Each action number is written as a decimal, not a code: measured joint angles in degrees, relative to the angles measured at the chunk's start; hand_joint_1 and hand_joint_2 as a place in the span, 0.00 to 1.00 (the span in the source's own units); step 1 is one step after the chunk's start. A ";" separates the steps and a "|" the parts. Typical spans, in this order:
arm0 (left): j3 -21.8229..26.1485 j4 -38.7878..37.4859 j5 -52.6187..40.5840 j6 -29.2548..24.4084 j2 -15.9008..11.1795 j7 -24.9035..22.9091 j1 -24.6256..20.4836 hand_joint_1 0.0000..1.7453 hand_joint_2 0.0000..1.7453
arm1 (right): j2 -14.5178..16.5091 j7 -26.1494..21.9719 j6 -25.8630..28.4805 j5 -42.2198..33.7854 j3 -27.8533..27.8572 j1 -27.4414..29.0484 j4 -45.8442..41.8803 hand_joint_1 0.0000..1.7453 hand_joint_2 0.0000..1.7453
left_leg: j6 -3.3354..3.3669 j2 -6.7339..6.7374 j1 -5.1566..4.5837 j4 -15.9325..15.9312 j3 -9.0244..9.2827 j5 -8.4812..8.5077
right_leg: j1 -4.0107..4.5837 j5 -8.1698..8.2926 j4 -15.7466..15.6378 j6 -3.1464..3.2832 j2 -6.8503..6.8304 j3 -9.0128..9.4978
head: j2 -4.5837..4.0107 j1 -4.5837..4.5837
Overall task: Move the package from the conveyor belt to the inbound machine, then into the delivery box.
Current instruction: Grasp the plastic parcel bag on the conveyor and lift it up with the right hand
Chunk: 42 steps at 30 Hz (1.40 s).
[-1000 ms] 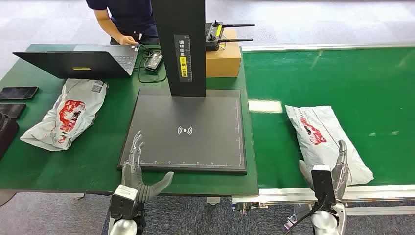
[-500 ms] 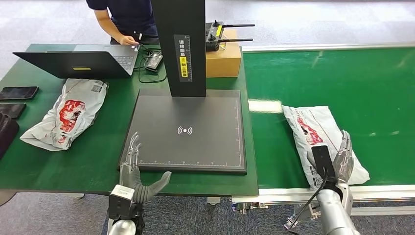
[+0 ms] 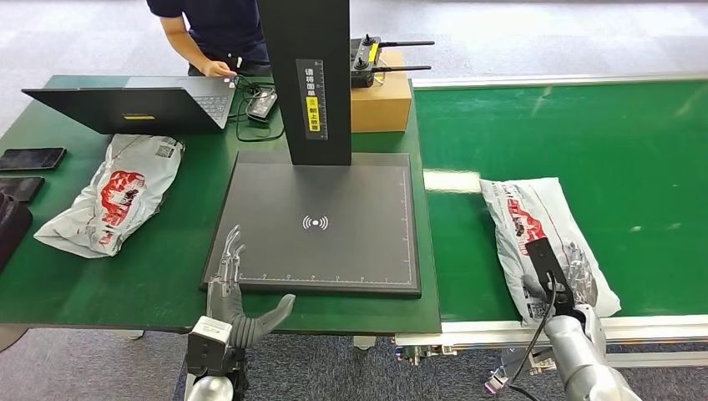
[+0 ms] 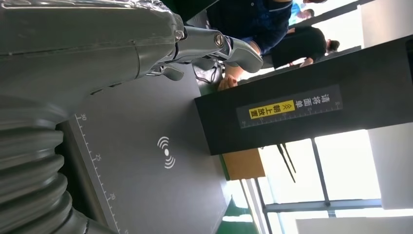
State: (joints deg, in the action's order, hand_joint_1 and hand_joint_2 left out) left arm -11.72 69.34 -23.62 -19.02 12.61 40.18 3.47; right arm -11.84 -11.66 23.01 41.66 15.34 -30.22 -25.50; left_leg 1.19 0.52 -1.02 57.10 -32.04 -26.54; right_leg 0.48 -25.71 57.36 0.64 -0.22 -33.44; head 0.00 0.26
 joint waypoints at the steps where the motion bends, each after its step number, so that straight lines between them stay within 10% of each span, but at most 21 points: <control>1: 0.01 0.01 0.21 0.44 0.00 0.01 0.02 0.00 1.00 | -0.10 2.01 -1.25 1.23 -0.44 -0.49 0.61 0.00 1.00 | 0.00 0.00 0.00 0.00 0.04 0.00 | 0.01 0.00 0.00 0.00 0.00 0.03 | 0.00 0.00; 11: 0.34 0.04 0.49 1.69 0.07 0.01 0.15 0.00 1.00 | -0.49 12.69 -7.11 8.76 -5.04 -4.29 4.03 0.01 1.00 | 0.12 0.04 0.02 0.00 0.57 -0.08 | 0.03 0.02 -0.10 -0.07 0.03 0.63 | 0.00 -0.01; 15: 0.58 0.05 -0.05 1.93 0.26 0.01 0.29 0.00 1.00 | -0.44 12.93 -5.23 10.36 -6.37 -4.68 4.31 0.91 1.00 | 0.20 0.04 0.01 0.00 0.66 -0.04 | 0.02 0.10 -0.17 -0.19 0.02 0.78 | 0.00 -0.02; 16: 0.64 0.05 -0.21 1.98 0.32 0.01 0.34 0.00 1.00 | -0.39 12.48 -4.05 10.57 -6.50 -4.65 4.34 0.97 1.00 | 0.22 0.03 0.01 0.01 0.64 -0.02 | 0.02 0.13 -0.17 -0.23 0.02 0.77 | 0.00 -0.02; 26: 1.53 0.06 -1.14 2.24 0.61 0.01 0.46 0.00 1.00 | -0.25 5.76 2.55 10.37 -6.08 -4.45 4.69 0.97 1.00 | 0.25 0.03 -0.03 0.03 0.45 0.00 | -0.04 0.16 -0.19 -0.29 0.02 0.59 | 0.00 -0.02; 42: 1.43 0.06 1.77 -0.42 0.61 0.01 -0.09 0.00 1.00 | 3.24 -17.65 10.83 -0.21 -2.35 -2.97 -3.47 0.94 1.00 | 0.19 0.02 -0.01 -0.03 -0.01 0.03 | -0.01 0.15 -0.16 -0.25 0.02 0.09 | 0.00 -0.01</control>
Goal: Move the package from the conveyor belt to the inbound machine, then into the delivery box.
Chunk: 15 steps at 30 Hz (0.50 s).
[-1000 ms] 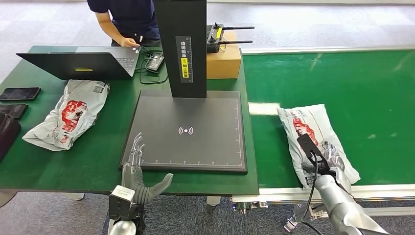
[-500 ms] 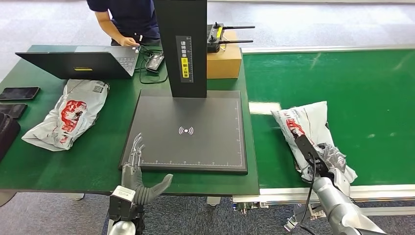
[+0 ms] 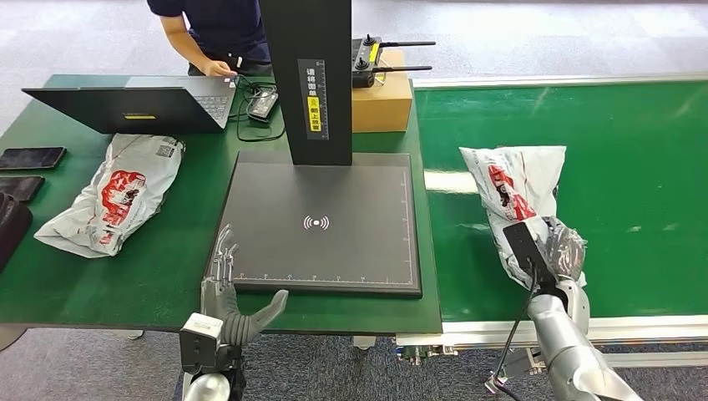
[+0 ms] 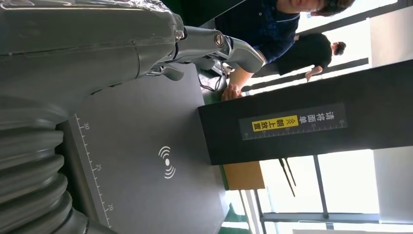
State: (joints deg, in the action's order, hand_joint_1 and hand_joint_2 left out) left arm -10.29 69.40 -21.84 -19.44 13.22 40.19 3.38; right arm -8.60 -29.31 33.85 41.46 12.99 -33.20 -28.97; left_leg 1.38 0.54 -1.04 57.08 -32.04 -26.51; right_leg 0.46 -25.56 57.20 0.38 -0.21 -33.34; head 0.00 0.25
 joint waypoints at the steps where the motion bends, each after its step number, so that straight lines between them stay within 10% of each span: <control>1: -0.10 0.00 0.21 -0.25 0.00 0.00 -0.05 0.00 1.00 | 0.44 -0.49 0.01 -0.39 -0.39 0.09 -1.15 0.94 1.00 | -0.01 -0.01 0.00 0.00 -0.01 0.00 | 0.00 0.00 0.00 0.00 0.00 -0.01 | 0.00 -0.01; 15: -0.91 0.00 1.03 -1.50 -0.21 0.00 -0.12 0.00 1.00 | 4.62 -0.34 -0.95 3.25 -22.03 3.29 -20.95 0.88 1.00 | -0.05 0.00 0.02 -0.02 -0.14 0.03 | 0.03 -0.01 0.03 0.02 0.02 -0.14 | 0.00 0.00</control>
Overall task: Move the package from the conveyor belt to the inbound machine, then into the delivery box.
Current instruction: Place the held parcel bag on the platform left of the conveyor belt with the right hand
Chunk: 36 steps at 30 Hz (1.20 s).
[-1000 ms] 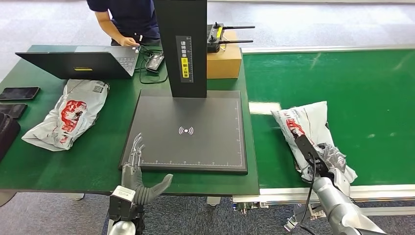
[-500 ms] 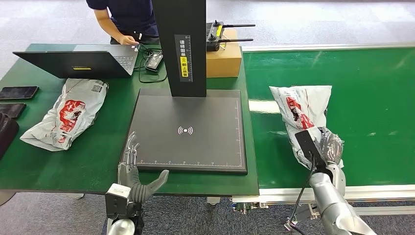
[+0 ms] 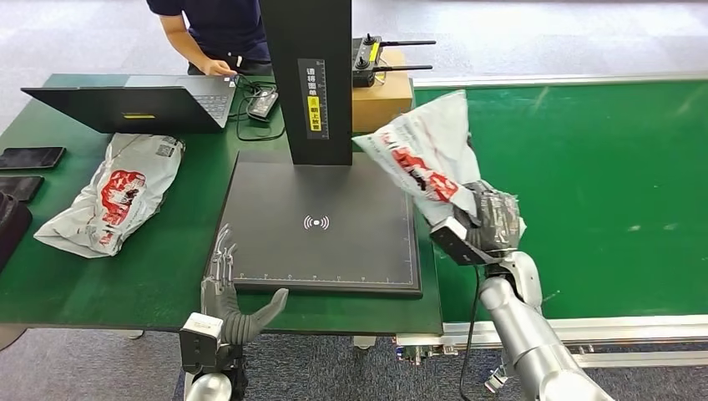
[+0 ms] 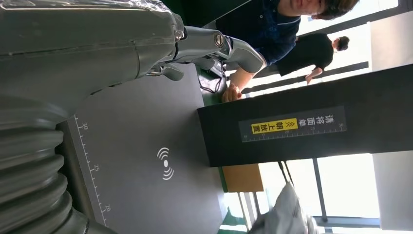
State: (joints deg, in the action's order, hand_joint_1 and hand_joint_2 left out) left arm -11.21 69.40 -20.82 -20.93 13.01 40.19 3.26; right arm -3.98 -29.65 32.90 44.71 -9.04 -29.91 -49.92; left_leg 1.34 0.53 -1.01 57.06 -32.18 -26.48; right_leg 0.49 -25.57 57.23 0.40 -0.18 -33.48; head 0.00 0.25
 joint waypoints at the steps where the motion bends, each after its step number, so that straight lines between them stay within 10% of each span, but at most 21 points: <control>1: -0.01 0.00 0.01 -0.02 -0.03 0.00 0.00 0.00 1.00 | 0.27 0.50 -0.30 0.85 -1.95 -0.03 -0.82 0.90 1.00 | -0.01 0.00 0.01 0.00 0.00 0.00 | 0.01 0.00 0.00 0.00 0.00 0.00 | 0.00 0.00; 15: -0.54 0.00 -2.41 0.44 -0.08 0.00 -0.52 0.00 1.00 | 6.24 5.43 -7.31 3.63 -25.82 -6.71 -1.69 0.84 1.00 | -0.05 0.00 0.02 0.00 -0.03 0.03 | 0.02 -0.01 0.04 0.03 0.00 -0.04 | 0.00 0.00; 21: -0.49 0.00 -3.40 0.38 -0.07 0.00 -0.30 0.00 1.00 | 10.01 6.00 -8.46 2.98 -31.87 -10.58 4.13 0.00 1.00 | -0.05 -0.01 0.03 0.00 -0.04 0.04 | 0.02 -0.02 0.04 0.04 -0.01 -0.05 | 0.00 0.01; 36: -1.25 -0.30 -2.60 -0.18 -0.08 0.00 -0.68 0.00 1.00 | 12.50 12.18 -8.72 3.67 -38.01 -15.34 17.78 0.00 1.00 | -0.05 -0.01 0.01 0.02 -0.02 0.04 | 0.01 -0.02 0.03 0.04 -0.02 -0.03 | 0.00 0.00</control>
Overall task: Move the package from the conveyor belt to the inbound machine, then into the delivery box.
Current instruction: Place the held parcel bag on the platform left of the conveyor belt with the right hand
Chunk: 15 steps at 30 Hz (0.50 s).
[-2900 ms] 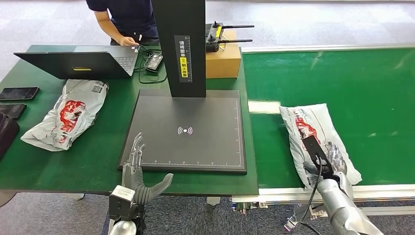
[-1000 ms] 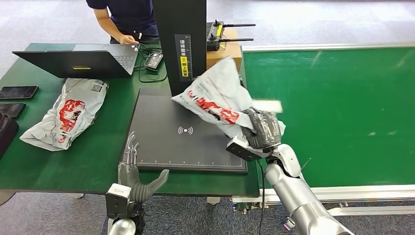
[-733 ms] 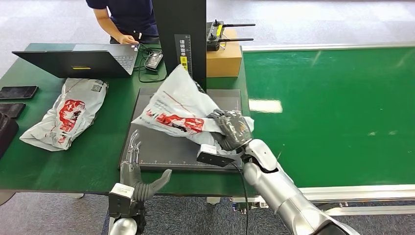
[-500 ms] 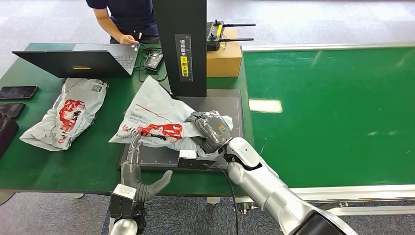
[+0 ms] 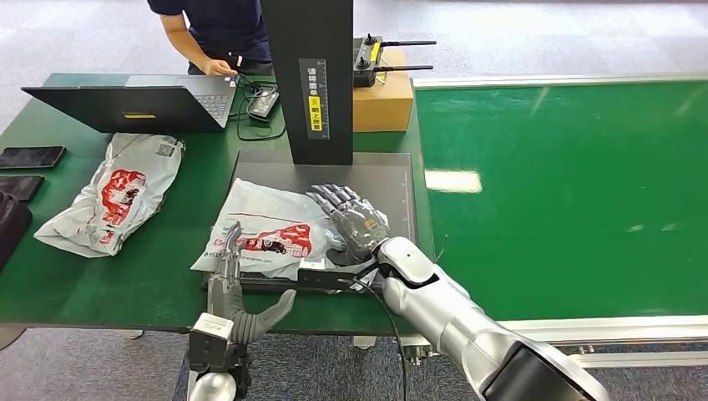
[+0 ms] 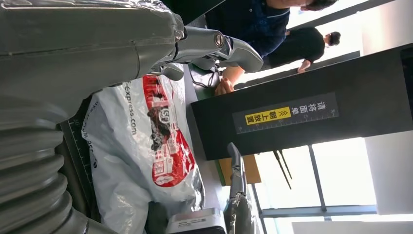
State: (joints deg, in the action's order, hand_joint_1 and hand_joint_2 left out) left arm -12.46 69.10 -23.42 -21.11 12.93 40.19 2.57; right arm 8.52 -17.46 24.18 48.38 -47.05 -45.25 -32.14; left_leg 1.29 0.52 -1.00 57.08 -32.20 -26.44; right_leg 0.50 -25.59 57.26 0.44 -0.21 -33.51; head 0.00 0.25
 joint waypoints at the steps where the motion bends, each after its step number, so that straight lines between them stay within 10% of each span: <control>1: -0.08 -0.08 0.06 -0.19 -0.01 0.00 -0.02 0.00 1.00 | 0.01 0.45 -0.21 0.12 -0.15 -0.15 0.39 0.00 1.00 | 0.00 0.00 0.00 0.00 0.00 0.00 | 0.00 0.00 0.00 0.00 0.00 0.00 | 0.00 0.00; 7: -0.34 -0.50 1.35 -2.00 -0.20 0.00 -0.07 0.00 1.00 | -0.05 1.42 -0.68 -1.26 -0.73 -0.80 1.77 0.00 1.00 | 0.00 0.00 0.00 0.00 0.06 0.00 | 0.00 0.00 0.00 0.00 0.00 0.03 | 0.00 0.01; 15: -0.38 -1.00 1.81 -3.22 -0.51 0.00 0.18 0.00 1.00 | -2.26 -13.00 -4.15 -26.94 7.44 3.96 -5.92 0.00 1.00 | 0.01 0.00 0.00 0.01 0.04 0.00 | 0.00 0.00 -0.01 0.00 0.00 0.02 | 0.00 0.00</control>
State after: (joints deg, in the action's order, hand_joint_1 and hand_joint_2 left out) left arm -12.84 68.10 -21.61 -24.33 12.42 40.19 2.75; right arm 6.25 -30.46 20.03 21.44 -39.61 -41.29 -38.06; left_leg 1.30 0.52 -1.00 57.08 -32.16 -26.45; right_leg 0.50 -25.59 57.25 0.44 -0.21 -33.48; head 0.00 0.25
